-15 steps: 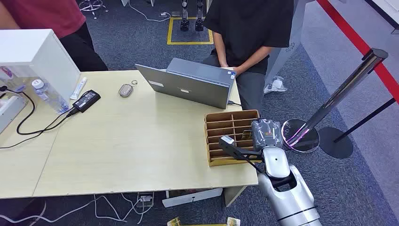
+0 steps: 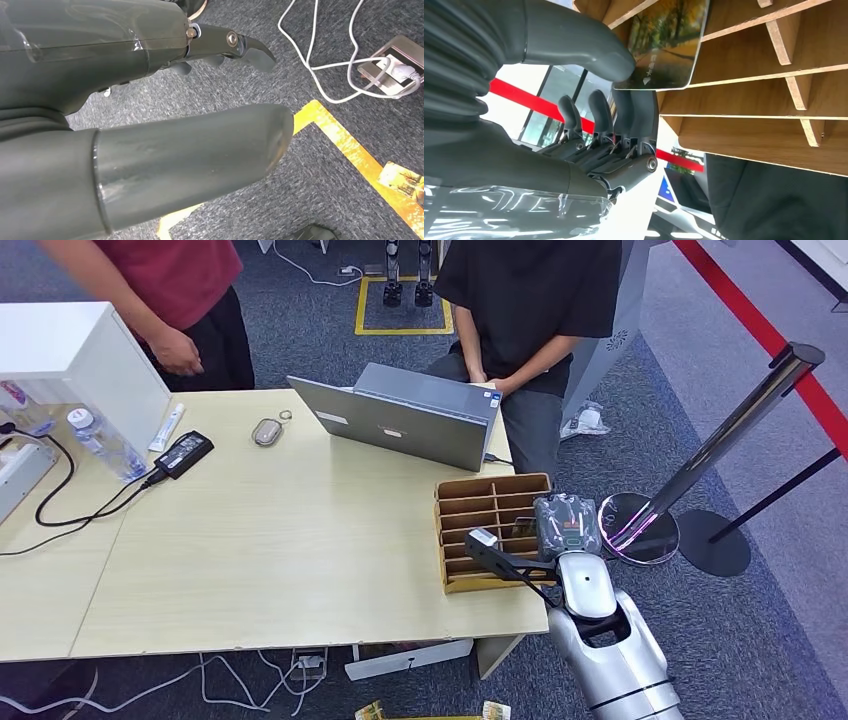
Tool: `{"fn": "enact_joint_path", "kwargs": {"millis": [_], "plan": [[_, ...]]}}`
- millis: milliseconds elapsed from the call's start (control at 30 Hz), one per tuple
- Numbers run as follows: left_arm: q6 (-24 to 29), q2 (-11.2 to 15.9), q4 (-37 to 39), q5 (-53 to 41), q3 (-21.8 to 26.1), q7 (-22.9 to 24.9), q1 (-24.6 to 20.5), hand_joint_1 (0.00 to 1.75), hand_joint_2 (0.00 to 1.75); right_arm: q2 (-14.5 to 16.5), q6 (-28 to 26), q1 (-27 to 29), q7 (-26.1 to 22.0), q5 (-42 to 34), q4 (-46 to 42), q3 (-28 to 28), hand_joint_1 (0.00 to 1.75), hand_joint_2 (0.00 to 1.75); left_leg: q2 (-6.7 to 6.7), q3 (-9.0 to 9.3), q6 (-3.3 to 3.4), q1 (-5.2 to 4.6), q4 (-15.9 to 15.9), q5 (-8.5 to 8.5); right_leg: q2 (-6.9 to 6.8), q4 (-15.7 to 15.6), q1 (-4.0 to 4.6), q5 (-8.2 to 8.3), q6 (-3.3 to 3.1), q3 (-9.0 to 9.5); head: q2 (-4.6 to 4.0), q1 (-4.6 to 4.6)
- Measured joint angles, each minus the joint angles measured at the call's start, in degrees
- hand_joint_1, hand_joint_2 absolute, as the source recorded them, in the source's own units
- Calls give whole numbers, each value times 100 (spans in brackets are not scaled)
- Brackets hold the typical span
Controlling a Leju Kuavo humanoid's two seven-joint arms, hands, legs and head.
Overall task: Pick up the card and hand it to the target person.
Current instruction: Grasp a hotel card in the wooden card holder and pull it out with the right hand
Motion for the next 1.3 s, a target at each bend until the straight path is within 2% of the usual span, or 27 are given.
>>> {"fn": "enact_joint_path", "kwargs": {"millis": [300,433,767,933,1133,1300], "plan": [[0,0,0,-28,40,0,0,0,0,0,0,1,-20,-25,18,2,132,175,0,3,0,0,0,0,0,0,0,1,0,2,-1,0],[-4,-1,0,-31,68,0,0,0,0,0,0,1,-22,-26,22,1,122,175,0,4,0,0,0,0,0,0,0,1,0,3,-1,0],[-8,-2,0,-61,114,-3,0,0,0,0,0,0,-22,-39,23,1,127,175,0,4,0,0,0,0,0,0,0,1,0,3,-1,0],[-9,-7,0,-77,135,-9,0,0,0,0,0,0,-24,-43,23,2,138,175,0,4,0,0,0,0,0,0,0,1,0,3,0,0],[-9,-10,-1,-114,140,-11,0,0,0,0,-19,0,-28,-79,22,0,171,175,0,4,0,0,0,0,0,0,0,1,0,3,-1,0],[-8,-11,0,-139,162,-16,0,0,0,0,-60,1,-31,-171,-73,-2,175,175,1,5,0,0,0,0,1,0,0,1,0,3,0,0]]}}
